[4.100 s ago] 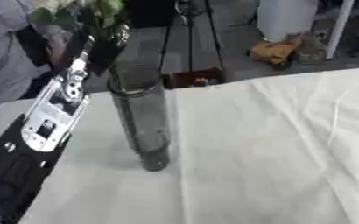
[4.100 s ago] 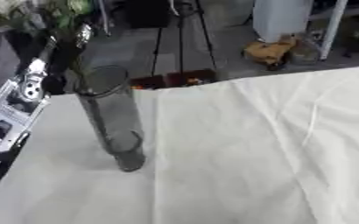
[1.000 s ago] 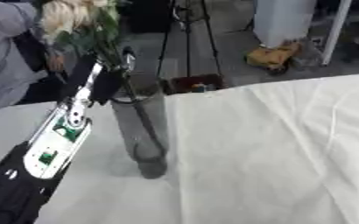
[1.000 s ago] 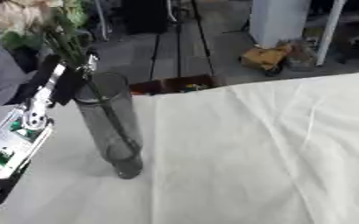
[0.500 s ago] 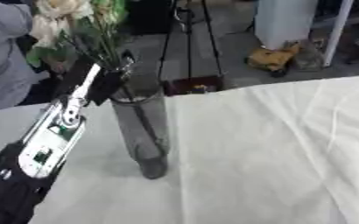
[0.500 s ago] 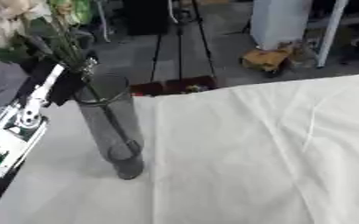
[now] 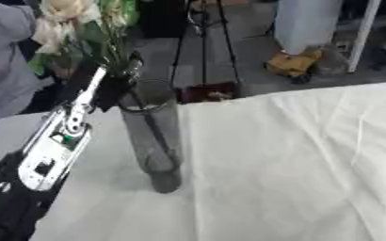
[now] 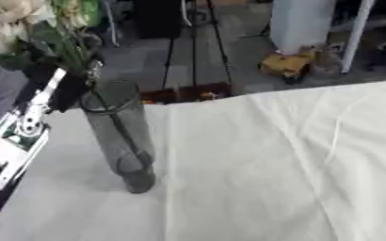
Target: Arrange flowers into the vase.
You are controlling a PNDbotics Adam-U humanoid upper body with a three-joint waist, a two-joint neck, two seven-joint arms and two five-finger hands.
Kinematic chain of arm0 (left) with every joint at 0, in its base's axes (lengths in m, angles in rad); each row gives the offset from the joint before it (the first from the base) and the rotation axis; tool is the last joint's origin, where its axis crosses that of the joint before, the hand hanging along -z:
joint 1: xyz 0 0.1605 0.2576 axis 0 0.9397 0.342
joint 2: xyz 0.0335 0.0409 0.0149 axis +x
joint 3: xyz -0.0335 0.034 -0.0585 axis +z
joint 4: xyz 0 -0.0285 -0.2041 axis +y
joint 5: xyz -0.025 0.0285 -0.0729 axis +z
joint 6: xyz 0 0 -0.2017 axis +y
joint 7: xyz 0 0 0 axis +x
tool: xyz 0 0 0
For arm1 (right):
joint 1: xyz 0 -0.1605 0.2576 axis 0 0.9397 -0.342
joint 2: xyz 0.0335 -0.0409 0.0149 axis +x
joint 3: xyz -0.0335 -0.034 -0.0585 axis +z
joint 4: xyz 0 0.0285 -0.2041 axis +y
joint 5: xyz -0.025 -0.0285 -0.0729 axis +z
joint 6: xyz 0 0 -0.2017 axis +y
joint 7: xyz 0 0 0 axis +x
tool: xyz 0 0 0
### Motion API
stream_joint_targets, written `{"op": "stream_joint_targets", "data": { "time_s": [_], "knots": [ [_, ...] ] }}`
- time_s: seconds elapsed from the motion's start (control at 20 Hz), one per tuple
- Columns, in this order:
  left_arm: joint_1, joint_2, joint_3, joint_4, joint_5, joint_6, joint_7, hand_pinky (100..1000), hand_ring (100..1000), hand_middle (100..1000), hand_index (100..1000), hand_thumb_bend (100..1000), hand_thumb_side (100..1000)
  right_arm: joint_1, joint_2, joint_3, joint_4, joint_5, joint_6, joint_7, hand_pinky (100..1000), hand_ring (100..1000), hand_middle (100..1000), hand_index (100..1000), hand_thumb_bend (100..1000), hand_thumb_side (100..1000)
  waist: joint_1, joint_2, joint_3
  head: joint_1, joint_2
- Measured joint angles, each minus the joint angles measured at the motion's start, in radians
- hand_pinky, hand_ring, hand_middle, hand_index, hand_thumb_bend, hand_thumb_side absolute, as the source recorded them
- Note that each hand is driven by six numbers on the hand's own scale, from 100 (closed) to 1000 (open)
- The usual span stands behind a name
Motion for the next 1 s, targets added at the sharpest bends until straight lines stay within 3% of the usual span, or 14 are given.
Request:
{"op": "stream_joint_targets", "data": {
  "time_s": [0.45, 1.0],
  "knots": [
    [0.016, 0.046, -0.001, -0.012, -0.002, -0.015, -0.136, 735, 913, 956, 1000, 100, 1000, 0.004, 0.000, 0.000, 0.000, 0.001, 0.002, -0.003, 897, 1000, 820, 898, 100, 1000, 0.000, -0.004, 0.005, -0.001, 0.000],
    [0.034, 0.086, 0.019, -0.046, 0.000, -0.021, -0.272, 753, 923, 960, 1000, 100, 1000, 0.004, 0.000, -0.001, 0.000, 0.008, 0.004, -0.005, 897, 1000, 820, 898, 100, 1000, 0.000, -0.004, 0.008, -0.002, 0.000]
  ]
}}
